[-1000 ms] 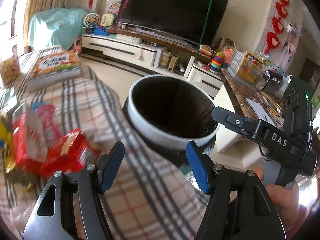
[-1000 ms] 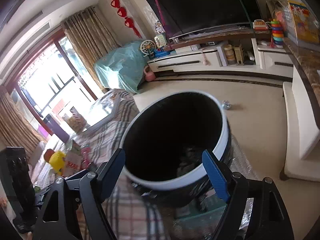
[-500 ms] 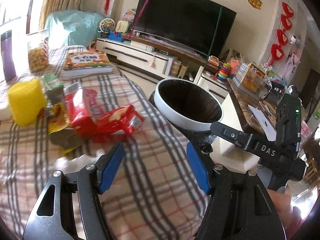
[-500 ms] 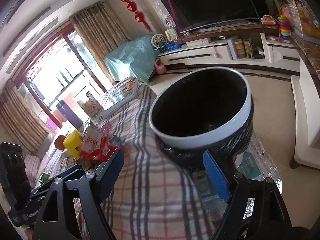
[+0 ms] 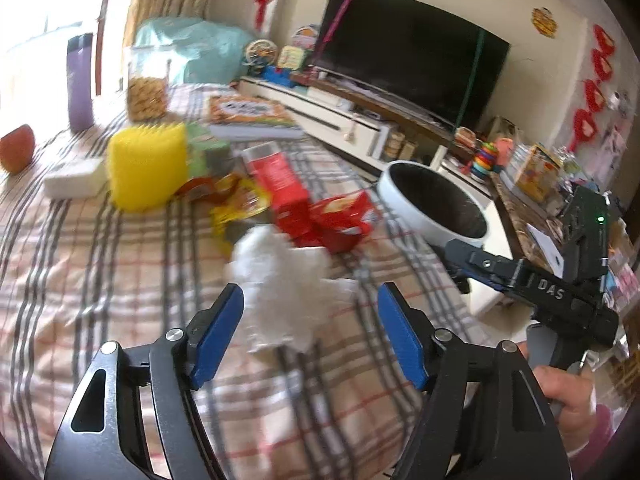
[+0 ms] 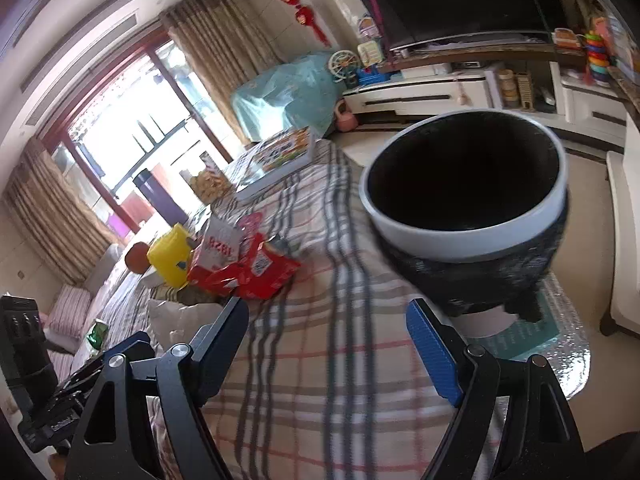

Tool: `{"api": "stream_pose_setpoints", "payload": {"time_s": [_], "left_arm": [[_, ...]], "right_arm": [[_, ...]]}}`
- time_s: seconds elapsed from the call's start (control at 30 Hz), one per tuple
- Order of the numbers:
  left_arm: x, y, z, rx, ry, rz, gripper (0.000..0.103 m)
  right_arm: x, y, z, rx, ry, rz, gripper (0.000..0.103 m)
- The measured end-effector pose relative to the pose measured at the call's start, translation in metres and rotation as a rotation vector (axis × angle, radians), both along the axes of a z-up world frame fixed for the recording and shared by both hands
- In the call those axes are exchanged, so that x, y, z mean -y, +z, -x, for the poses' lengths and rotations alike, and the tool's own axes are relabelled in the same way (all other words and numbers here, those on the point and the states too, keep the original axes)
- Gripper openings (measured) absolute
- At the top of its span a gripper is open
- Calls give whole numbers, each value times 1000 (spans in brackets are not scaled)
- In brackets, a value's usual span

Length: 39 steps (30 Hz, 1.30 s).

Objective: Collect trash
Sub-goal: 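Grasp the white tissue with the left tool while the right tool grasps the red snack bag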

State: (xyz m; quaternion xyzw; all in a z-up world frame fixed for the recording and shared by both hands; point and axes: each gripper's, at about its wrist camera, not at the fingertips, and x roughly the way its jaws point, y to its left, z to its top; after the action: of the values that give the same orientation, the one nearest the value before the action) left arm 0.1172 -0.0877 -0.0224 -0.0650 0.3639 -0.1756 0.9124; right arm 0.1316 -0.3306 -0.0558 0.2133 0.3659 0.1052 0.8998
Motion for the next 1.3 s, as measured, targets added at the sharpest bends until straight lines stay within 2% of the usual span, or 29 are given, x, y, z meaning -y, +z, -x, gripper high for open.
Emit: {"api": "stream_pose_setpoints", "payload": {"time_s": [0.33, 0.57, 0.67, 0.7, 0.73, 0.8, 0.83, 0.87, 0.93, 1.07, 1.17, 1.2, 1.3], "left_arm": [[-14, -24, -13, -77, 5, 22, 72], [-11, -32, -24, -89, -6, 9, 71], [-10, -33, -27, -89, -18, 19, 62], [-10, -33, -28, -91, -25, 22, 55], [-10, -34, -30, -94, -36, 29, 49], [-10, -34, -31, -85, -40, 25, 44], [-9, -33, -32, -81, -43, 21, 40], [-8, -32, -34, -79, -48, 18, 39], [-8, -31, -34, -68, -52, 16, 34], [-10, -29, -34, -61, -51, 22, 29], [-12, -27, -33, -54, -50, 26, 26], [-12, -25, -33, -52, -51, 28, 21], [-10, -22, -32, -44, -60, 31, 20]], "right_arm": [[-39, -9, -23, -18, 82, 6, 83], [-54, -17, -46, -37, 110, 9, 82], [-58, -19, -57, -39, 122, 3, 82], [-60, -20, -61, -41, 125, 1, 81], [-62, -22, -64, -43, 127, -1, 78], [-64, -25, -70, -49, 133, -10, 71], [-66, -27, -72, -51, 136, -13, 61], [-68, -28, -74, -55, 143, -12, 47], [-71, -29, -74, -51, 158, -13, 39], [-73, -24, -64, -29, 171, -4, 29], [-66, -19, -58, -24, 160, -18, 15], [-61, -17, -54, -21, 154, -23, 15], [-54, -12, -49, -15, 146, -27, 13]]}}
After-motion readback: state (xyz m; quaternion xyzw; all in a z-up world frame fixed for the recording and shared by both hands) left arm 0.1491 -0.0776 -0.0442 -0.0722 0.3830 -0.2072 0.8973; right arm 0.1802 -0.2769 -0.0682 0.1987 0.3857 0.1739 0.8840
